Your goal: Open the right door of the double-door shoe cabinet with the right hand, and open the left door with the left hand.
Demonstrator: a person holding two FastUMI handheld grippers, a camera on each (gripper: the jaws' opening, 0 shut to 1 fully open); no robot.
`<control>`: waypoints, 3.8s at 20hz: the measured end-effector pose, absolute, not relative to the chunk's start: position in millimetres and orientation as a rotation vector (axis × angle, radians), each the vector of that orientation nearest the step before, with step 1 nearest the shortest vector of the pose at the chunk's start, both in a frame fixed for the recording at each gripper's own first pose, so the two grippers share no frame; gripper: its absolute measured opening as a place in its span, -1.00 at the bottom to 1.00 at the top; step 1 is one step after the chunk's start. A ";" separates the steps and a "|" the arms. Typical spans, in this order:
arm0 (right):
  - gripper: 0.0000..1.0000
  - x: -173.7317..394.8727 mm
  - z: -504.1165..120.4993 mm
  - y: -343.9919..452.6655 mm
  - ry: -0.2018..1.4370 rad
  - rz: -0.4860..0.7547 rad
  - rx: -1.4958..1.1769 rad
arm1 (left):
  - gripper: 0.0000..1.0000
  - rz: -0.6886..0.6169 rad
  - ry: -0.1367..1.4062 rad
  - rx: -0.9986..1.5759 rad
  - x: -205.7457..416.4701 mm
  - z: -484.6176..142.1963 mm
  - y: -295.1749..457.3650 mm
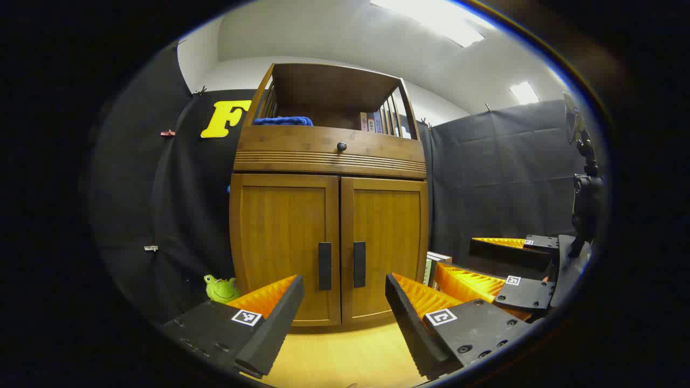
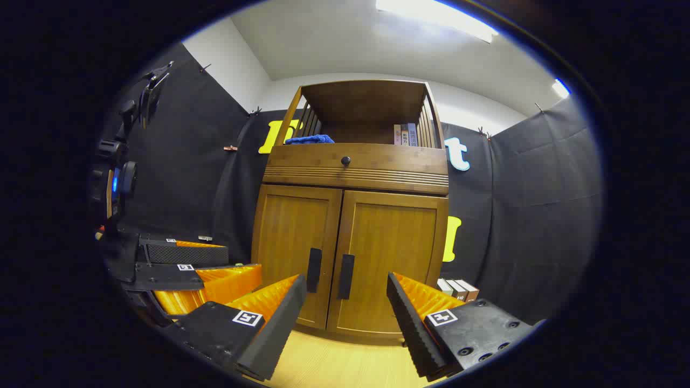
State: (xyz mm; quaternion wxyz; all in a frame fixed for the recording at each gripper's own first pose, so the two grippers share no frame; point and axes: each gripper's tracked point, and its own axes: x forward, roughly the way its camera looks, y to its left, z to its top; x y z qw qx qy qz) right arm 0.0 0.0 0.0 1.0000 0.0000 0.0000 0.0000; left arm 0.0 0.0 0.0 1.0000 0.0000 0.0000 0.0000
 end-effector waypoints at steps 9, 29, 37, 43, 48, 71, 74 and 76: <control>0.89 1.6 1.2 4.7 -0.011 0.027 0.016 | 0.89 0.020 0.002 0.003 -0.3 -0.7 7.1; 0.91 22.0 -10.8 15.7 0.019 0.036 0.040 | 0.89 0.061 -0.028 -0.015 -19.5 3.1 36.8; 0.92 50.1 -22.1 32.6 0.040 0.045 0.047 | 0.89 0.098 -0.027 -0.010 -36.4 3.8 55.6; 0.92 89.9 -36.7 30.1 0.060 0.011 0.054 | 0.89 0.136 -0.026 -0.003 -49.8 1.0 74.5; 0.88 132.4 -59.7 24.9 0.098 -0.018 0.052 | 0.90 0.189 -0.019 -0.002 -55.3 -0.2 91.9; 0.35 256.0 -140.6 -3.3 0.189 -0.122 0.049 | 0.89 0.341 0.051 0.018 -73.0 -26.9 157.9; -0.29 255.4 -140.3 -3.6 0.189 -0.153 0.036 | 0.89 0.346 0.055 0.019 -74.6 -28.4 161.7; -0.57 245.1 -140.7 -2.0 0.203 -0.156 0.022 | 0.89 0.344 0.051 0.017 -76.2 -27.9 163.1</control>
